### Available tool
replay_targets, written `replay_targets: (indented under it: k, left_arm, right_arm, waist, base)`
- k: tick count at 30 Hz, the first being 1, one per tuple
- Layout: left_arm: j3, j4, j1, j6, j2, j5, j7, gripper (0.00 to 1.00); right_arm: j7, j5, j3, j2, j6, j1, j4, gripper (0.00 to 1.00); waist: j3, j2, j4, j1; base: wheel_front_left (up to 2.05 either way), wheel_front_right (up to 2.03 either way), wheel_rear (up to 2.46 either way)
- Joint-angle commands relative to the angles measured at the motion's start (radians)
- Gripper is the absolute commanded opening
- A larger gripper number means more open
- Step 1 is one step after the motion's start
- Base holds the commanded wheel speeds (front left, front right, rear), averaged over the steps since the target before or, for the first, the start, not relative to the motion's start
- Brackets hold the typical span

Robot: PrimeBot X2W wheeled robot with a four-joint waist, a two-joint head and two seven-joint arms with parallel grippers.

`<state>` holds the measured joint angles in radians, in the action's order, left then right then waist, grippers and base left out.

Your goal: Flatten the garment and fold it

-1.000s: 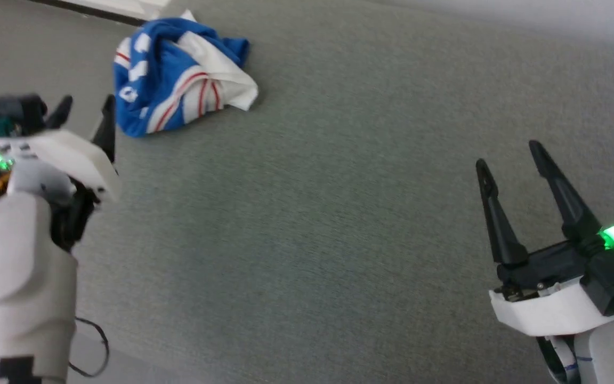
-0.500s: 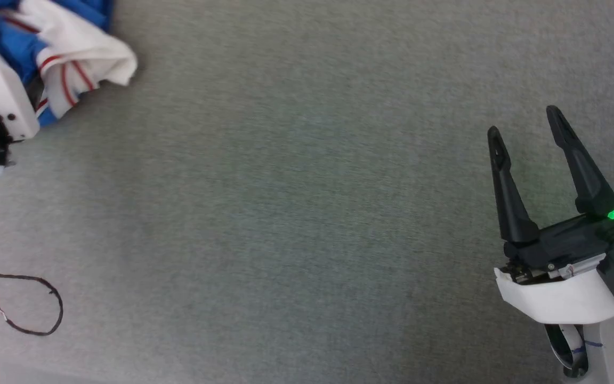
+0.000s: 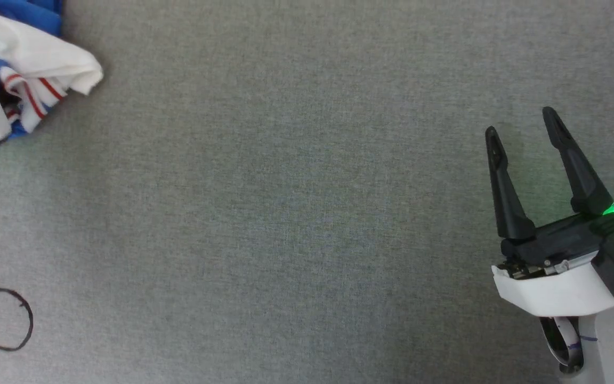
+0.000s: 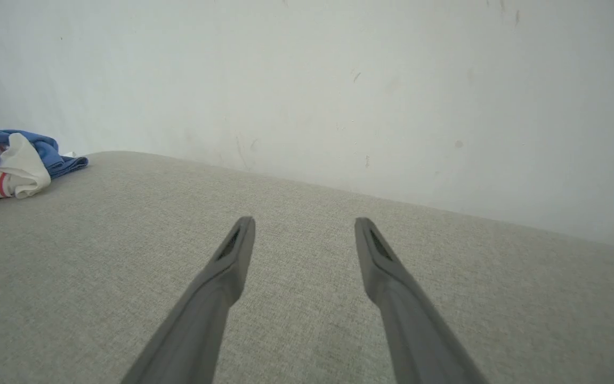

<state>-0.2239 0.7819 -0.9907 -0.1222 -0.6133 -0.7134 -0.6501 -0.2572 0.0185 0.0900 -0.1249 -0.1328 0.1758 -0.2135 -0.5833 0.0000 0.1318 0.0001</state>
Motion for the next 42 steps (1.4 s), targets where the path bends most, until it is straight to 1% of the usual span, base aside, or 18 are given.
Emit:
replay_targets:
  k: [1, 3, 6, 10, 15, 17, 19, 24, 28, 30, 33, 37, 38, 39, 42]
  left_arm:
    - [-0.024, -0.011, 0.032, -0.008, 0.023, -0.012, 0.027, 0.0]
    - [-0.037, -0.033, 0.036, -0.008, 0.0, -0.01, 0.094, 0.0]
    - [-0.038, -0.054, 0.034, -0.008, -0.019, -0.02, 0.206, 0.0]
    - [-0.032, -0.076, 0.031, -0.008, -0.038, -0.013, 0.387, 0.0]
    - [-0.047, -0.151, 0.031, -0.008, -0.016, -0.026, 0.552, 0.0]
    - [-0.061, -0.191, 0.038, -0.008, -0.002, -0.03, 0.593, 0.0]
    - [-0.085, -0.239, 0.055, -0.008, 0.017, -0.033, 0.611, 0.0]
    - [-0.145, -0.373, 0.131, -0.004, 0.093, -0.054, 0.6, 0.0]
    - [-0.205, -0.478, 0.223, 0.035, 0.18, -0.067, 0.571, 0.0]
    - [-0.25, -0.516, 0.269, 0.05, 0.217, -0.054, 0.563, 0.0]
    - [-0.325, -0.538, 0.34, 0.067, 0.279, -0.031, 0.563, 0.0]
    - [-0.445, -0.493, 0.42, 0.067, 0.368, 0.018, 0.578, 0.0]
    - [-0.476, -0.47, 0.438, 0.063, 0.392, 0.029, 0.583, 0.29]
    - [-0.509, -0.442, 0.451, 0.06, 0.411, 0.045, 0.584, 1.0]
    - [-0.597, -0.355, 0.473, 0.046, 0.463, 0.094, 0.599, 1.0]
  right_arm:
    - [-0.005, 0.003, -0.005, 0.004, 0.002, 0.009, 0.008, 1.0]
    - [-0.005, 0.011, -0.012, 0.01, 0.002, 0.002, 0.021, 1.0]
    - [-0.005, 0.023, -0.024, 0.02, 0.002, -0.016, 0.037, 1.0]
    - [-0.005, 0.035, -0.053, 0.038, 0.002, -0.051, 0.052, 1.0]
    - [-0.005, 0.042, -0.071, 0.054, 0.002, -0.095, 0.078, 1.0]
    - [-0.005, 0.043, -0.076, 0.059, 0.002, -0.112, 0.086, 1.0]
    - [-0.005, 0.044, -0.08, 0.063, 0.002, -0.127, 0.091, 1.0]
    - [-0.005, 0.049, -0.087, 0.07, 0.002, -0.156, 0.095, 1.0]
    - [-0.005, 0.053, -0.077, 0.072, 0.002, -0.169, 0.098, 1.0]
    - [-0.005, 0.052, -0.071, 0.073, 0.002, -0.173, 0.099, 1.0]
    - [-0.005, 0.053, -0.062, 0.074, 0.002, -0.172, 0.1, 1.0]
    - [-0.005, 0.058, -0.054, 0.074, 0.002, -0.161, 0.103, 1.0]
    - [-0.005, 0.061, -0.054, 0.074, 0.002, -0.158, 0.105, 1.0]
    - [-0.005, 0.064, -0.052, 0.074, 0.002, -0.155, 0.107, 1.0]
    - [-0.005, 0.074, -0.049, 0.074, 0.002, -0.146, 0.112, 1.0]
  waist:
    - [0.067, 0.0, 0.013, -0.0001]
    - [0.112, 0.0, 0.016, -0.0001]
    - [0.188, 0.0, 0.02, -0.0001]
    - [0.294, 0.0, 0.019, -0.0001]
    - [0.413, 0.0, 0.009, -0.0001]
    - [0.452, 0.0, 0.004, -0.0001]
    - [0.486, 0.0, -0.003, -0.0001]
    - [0.545, 0.0, -0.033, -0.0001]
    - [0.56, 0.0, -0.073, -0.0001]
    - [0.557, 0.0, -0.099, -0.0001]
    - [0.542, 0.0, -0.147, -0.0001]
    - [0.51, 0.0, -0.217, -0.0001]
    - [0.502, 0.0, -0.233, -0.0001]
    - [0.493, 0.0, -0.249, -0.0001]
    - [0.471, 0.0, -0.286, -0.0001]
  base:
    - [0.0, 0.0, 0.0]
    - [0.0, 0.0, 0.0]
    - [0.0, 0.0, 0.0]
    - [0.0, 0.0, 0.0]
    - [0.0, 0.0, 0.0]
    - [0.0, 0.0, 0.0]
    - [0.0, 0.0, 0.0]
    - [0.0, 0.0, 0.0]
    - [0.0, 0.0, 0.0]
    - [0.0, 0.0, 0.0]
    - [0.0, 0.0, 0.0]
    - [0.0, 0.0, 0.0]
    - [0.0, 0.0, 0.0]
    - [0.0, 0.0, 0.0]
    - [0.0, 0.0, 0.0]
